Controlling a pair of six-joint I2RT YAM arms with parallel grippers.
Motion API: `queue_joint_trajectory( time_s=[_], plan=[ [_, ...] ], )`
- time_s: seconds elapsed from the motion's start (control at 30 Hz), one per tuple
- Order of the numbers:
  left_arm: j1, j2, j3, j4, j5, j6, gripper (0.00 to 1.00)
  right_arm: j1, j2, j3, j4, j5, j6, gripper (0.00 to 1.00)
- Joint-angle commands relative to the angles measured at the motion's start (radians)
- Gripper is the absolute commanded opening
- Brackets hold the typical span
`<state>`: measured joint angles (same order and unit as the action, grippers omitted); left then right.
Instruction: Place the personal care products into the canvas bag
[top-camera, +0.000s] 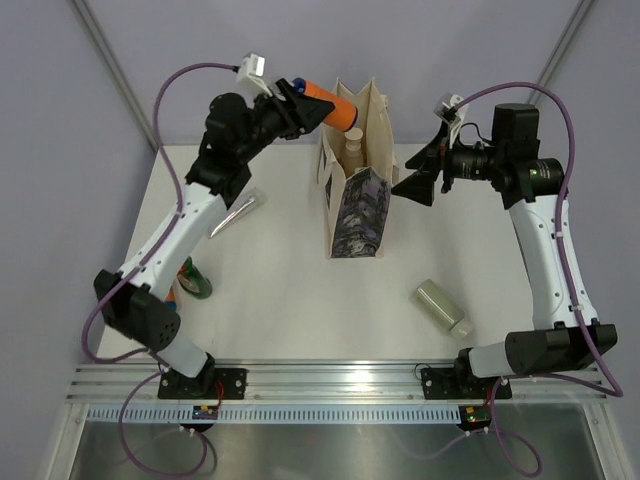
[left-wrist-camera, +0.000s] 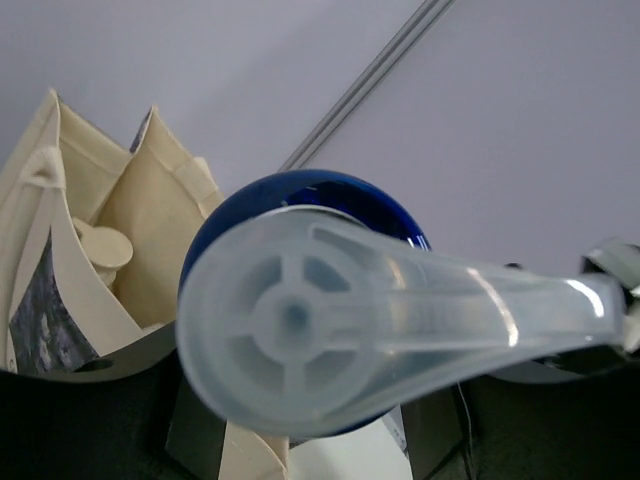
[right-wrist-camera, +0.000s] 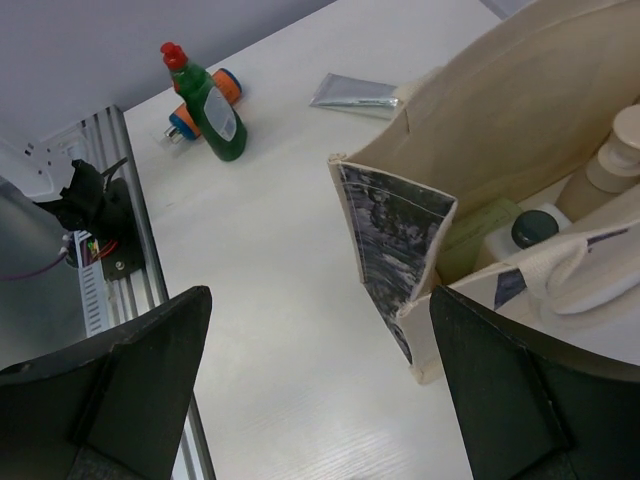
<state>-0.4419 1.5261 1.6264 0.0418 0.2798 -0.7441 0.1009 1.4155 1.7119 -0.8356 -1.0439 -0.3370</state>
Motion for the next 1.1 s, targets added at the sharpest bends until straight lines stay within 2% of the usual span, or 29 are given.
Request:
queue_joint_trajectory(
  time_s=[0.0,0.2,0.4,0.47,0.53,0.57,0.77,0.8,0.9,1.07],
  plan=[
    [-0.023,0.132,0.155,0.001,0.032,-0.012,0.00,-0.035,-0.064,-0.031,0.075,0.024,0.064,0.99],
    [-0.044,0.285,0.361,-0.218,0.010,0.119,0.00,-0.064,-0.119,-0.113,0.081,0.030,0.043,0.99],
    [-0.069,0.353,0.403,-0.324,0.079,0.210,0.02,-0.076,-0.119,-0.176,0.095,0.038,0.029,0.99],
    [-0.077,0.376,0.415,-0.353,0.108,0.236,0.06,-0.079,-0.116,-0.190,0.101,0.039,0.027,1.00],
    [-0.087,0.381,0.412,-0.388,0.104,0.278,0.10,-0.079,-0.106,-0.196,0.101,0.041,0.023,0.99],
    [-0.092,0.387,0.412,-0.404,0.096,0.291,0.16,-0.079,-0.101,-0.198,0.102,0.042,0.018,0.99],
    [-0.129,0.407,0.426,-0.508,-0.014,0.396,0.38,-0.079,-0.078,-0.196,0.105,0.050,0.013,0.99],
    [-0.138,0.414,0.437,-0.528,-0.031,0.419,0.45,-0.081,-0.075,-0.196,0.105,0.050,0.015,0.99],
    [-0.150,0.425,0.454,-0.546,-0.073,0.443,0.55,-0.081,-0.075,-0.199,0.112,0.048,0.018,1.00],
    [-0.159,0.459,0.486,-0.548,-0.053,0.451,0.68,-0.079,-0.072,-0.209,0.115,0.056,0.019,1.00]
  ],
)
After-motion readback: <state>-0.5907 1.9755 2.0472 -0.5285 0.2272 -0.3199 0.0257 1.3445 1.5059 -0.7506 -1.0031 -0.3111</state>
